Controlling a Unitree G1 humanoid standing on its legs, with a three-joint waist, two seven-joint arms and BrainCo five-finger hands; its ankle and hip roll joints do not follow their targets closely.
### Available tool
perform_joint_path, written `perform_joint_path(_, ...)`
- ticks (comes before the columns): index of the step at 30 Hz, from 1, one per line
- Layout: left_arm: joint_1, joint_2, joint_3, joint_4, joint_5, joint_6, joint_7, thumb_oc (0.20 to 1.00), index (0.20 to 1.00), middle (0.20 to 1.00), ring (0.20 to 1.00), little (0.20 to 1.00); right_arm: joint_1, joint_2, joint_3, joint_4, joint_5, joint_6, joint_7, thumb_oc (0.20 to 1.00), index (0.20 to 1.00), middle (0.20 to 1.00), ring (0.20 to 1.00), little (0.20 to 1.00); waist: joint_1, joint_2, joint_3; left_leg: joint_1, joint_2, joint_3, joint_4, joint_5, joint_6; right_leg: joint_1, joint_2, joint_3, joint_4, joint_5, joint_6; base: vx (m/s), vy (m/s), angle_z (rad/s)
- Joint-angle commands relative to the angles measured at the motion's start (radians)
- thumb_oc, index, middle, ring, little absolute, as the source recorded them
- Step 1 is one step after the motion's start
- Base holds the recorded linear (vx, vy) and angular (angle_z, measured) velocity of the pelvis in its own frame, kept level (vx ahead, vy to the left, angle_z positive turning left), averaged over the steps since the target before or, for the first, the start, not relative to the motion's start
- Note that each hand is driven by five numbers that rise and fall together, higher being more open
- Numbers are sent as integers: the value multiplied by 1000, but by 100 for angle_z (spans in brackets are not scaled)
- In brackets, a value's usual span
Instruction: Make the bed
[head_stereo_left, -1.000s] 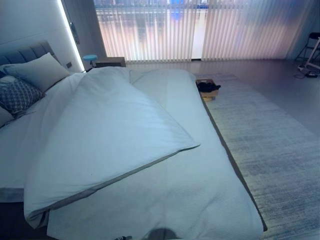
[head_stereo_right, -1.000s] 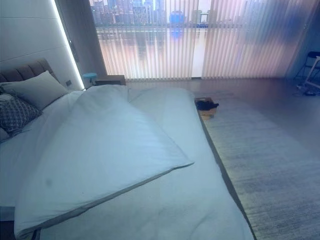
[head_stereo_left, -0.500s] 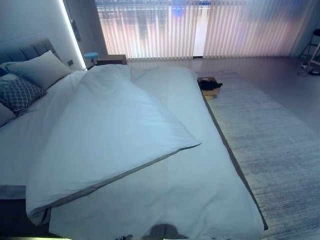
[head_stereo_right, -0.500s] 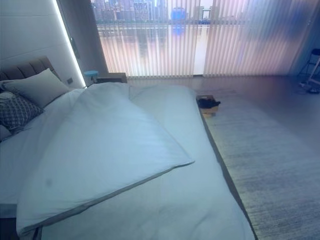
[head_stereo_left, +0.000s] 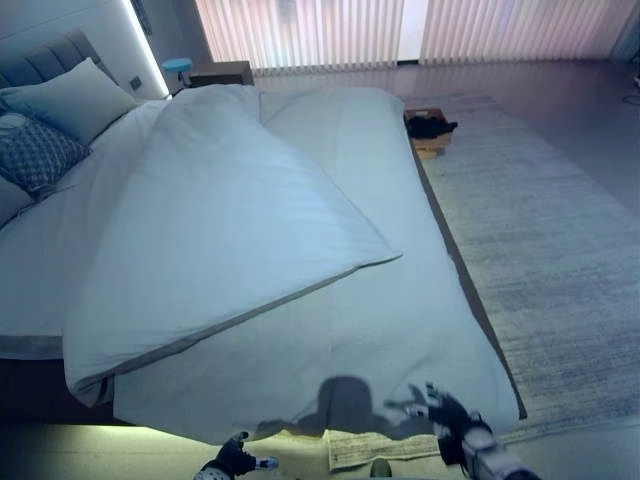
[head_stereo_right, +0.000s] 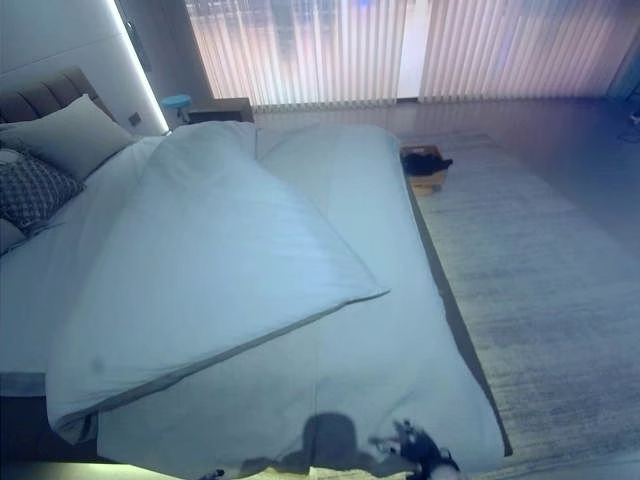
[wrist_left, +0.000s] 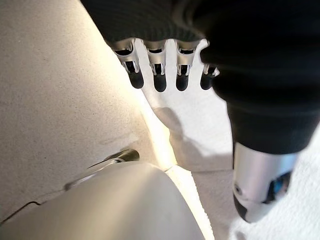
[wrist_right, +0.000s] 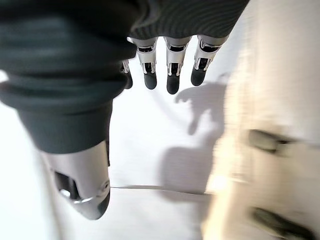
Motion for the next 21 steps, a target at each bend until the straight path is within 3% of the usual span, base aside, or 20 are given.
perform_joint_path(1,-22,-45,2,-43,-59,-32,30,1000,1000,1000,1000,1000,-77,-29,-28,-65,114,-68,-53,1000,1000,1000,1000,1000,1,-11,4,-15,2,21,-130,30,47,11,3,-1,158,-152,101,70,43,-9)
perform_joint_path(2,-22,-44,2,-43,-59,-32,30,1000,1000,1000,1000,1000,-77,-29,-28,-65,114,-68,-53,1000,1000,1000,1000,1000,1,-11,5,-13,1,22,-133,31,47,12,2,0,158,-152,101,98,114,7)
perform_joint_path(4,-40,-49,-17,-41,-72,-37,56,1000,1000,1000,1000,1000,-145,-19,-61,-69,218,-95,-94,1000,1000,1000,1000,1000,20,-2,22,-76,31,17,-216,99,43,11,4,13,154,-168,110,145,187,14)
perform_joint_path(5,-46,-49,-18,-42,-81,-35,63,1000,1000,1000,1000,1000,-176,-6,-92,-93,315,-110,-102,1000,1000,1000,1000,1000,31,-2,30,-95,31,12,-211,98,46,10,-2,27,158,-180,119,140,175,5)
perform_joint_path(7,-45,-48,-20,-45,-87,-37,68,1000,1000,1000,1000,1000,-194,11,-104,-82,350,-124,-109,1000,1000,1000,1000,1000,38,-3,32,-90,27,12,-210,87,52,8,-11,32,161,-181,127,110,209,-13)
perform_joint_path(10,-42,-34,-28,-40,-88,-35,68,1000,1000,1000,1000,1000,-300,41,-121,-84,490,-140,-110,1000,1000,1000,1000,1000,78,-10,60,-111,0,37,-181,50,95,-78,-55,76,237,-145,178,56,302,-69)
perform_joint_path(11,-42,-33,-28,-40,-88,-35,68,1000,1000,1000,1000,1000,-301,41,-121,-83,490,-140,-110,1000,1000,1000,1000,1000,81,-11,60,-113,0,40,-180,49,96,-82,-55,79,240,-146,179,18,218,-66)
perform_joint_path(13,-46,-18,-29,-42,-89,-31,74,1000,1000,1000,1000,1000,-368,50,-123,-119,536,-154,-116,1000,1000,1000,1000,1000,90,-6,92,-114,-9,63,-166,31,121,-167,-80,91,347,-87,207,-11,260,-43)
perform_joint_path(16,-65,8,-14,-40,-112,-27,88,1000,1000,1000,1000,1000,-460,60,-146,-141,625,-180,-133,1000,1000,1000,1000,1000,98,4,136,-135,-20,71,-140,14,135,-253,-84,75,432,-73,192,31,253,-37)
perform_joint_path(17,-79,23,10,-27,-141,-28,103,1000,1000,1000,1000,1000,-538,56,-159,-149,683,-202,-147,1000,1000,1000,1000,1000,102,1,153,-140,-27,83,-148,8,134,-288,-93,33,341,-58,179,35,63,-17)
perform_joint_path(18,-81,23,10,-26,-141,-28,103,1000,1000,1000,1000,1000,-541,56,-159,-147,684,-202,-146,1000,1000,1000,1000,1000,102,2,154,-140,-26,82,-147,7,133,-285,-92,32,337,-57,178,117,65,-23)
perform_joint_path(19,-101,23,19,-17,-156,-27,110,1000,1000,1000,1000,1000,-596,53,-175,-127,732,-214,-148,1000,1000,1000,1000,1000,95,-9,169,-136,-46,77,-158,5,132,-316,-69,39,224,-20,175,89,0,-12)
perform_joint_path(21,-108,22,22,-20,-165,-28,111,1000,1000,1000,1000,1000,-617,49,-180,-120,763,-224,-151,1000,1000,1000,1000,1000,91,-11,177,-130,-56,67,-162,0,130,-326,-60,45,160,12,175,118,-12,-3)
